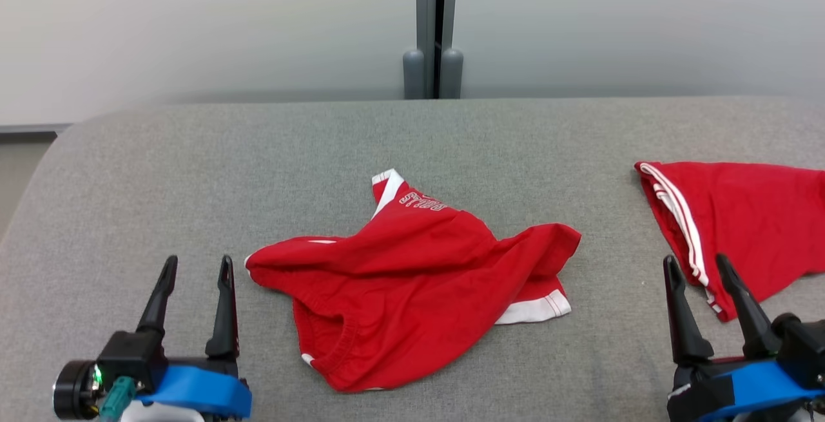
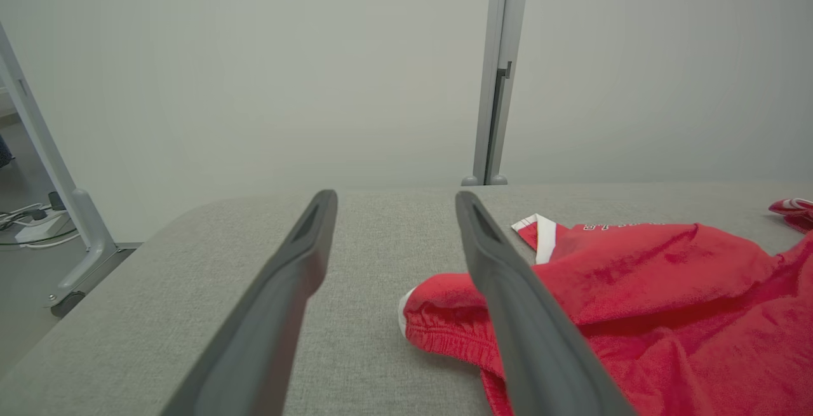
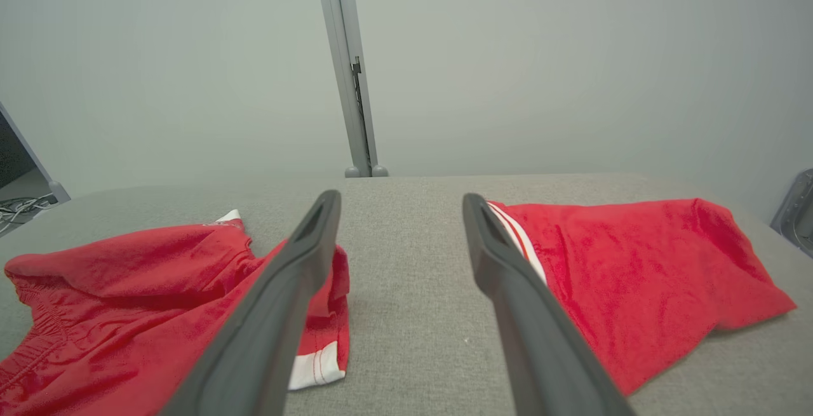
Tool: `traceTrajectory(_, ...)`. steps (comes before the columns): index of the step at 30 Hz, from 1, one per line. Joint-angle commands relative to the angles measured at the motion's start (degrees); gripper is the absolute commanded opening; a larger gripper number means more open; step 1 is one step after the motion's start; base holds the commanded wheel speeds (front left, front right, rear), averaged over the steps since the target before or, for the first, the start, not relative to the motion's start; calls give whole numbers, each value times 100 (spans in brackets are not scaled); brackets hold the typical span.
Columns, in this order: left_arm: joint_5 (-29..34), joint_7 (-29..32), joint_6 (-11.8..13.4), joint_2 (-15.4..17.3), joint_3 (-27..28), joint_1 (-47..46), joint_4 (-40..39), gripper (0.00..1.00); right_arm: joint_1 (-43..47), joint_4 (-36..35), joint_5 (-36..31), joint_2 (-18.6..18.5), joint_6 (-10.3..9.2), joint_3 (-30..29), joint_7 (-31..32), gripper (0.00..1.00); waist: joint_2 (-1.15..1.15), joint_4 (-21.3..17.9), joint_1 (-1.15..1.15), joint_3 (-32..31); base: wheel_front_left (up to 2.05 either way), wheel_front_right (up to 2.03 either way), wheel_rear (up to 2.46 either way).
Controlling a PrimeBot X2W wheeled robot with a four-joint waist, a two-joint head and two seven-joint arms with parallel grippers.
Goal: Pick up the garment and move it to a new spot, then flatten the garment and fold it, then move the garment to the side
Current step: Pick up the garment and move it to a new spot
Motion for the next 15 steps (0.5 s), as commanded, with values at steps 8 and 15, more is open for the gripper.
traceTrajectory(8,-68,87,55,15,-116,540,-88,100,463,-23,-108,-10,3,-26,165,100,0,-120,1,-356,0,0,0)
traceTrajectory(15,-126,121,81,6,-164,720,-70,100,623,-160,-134,-10,3,-34,263,100,0,-138,1,-452,0,0,0)
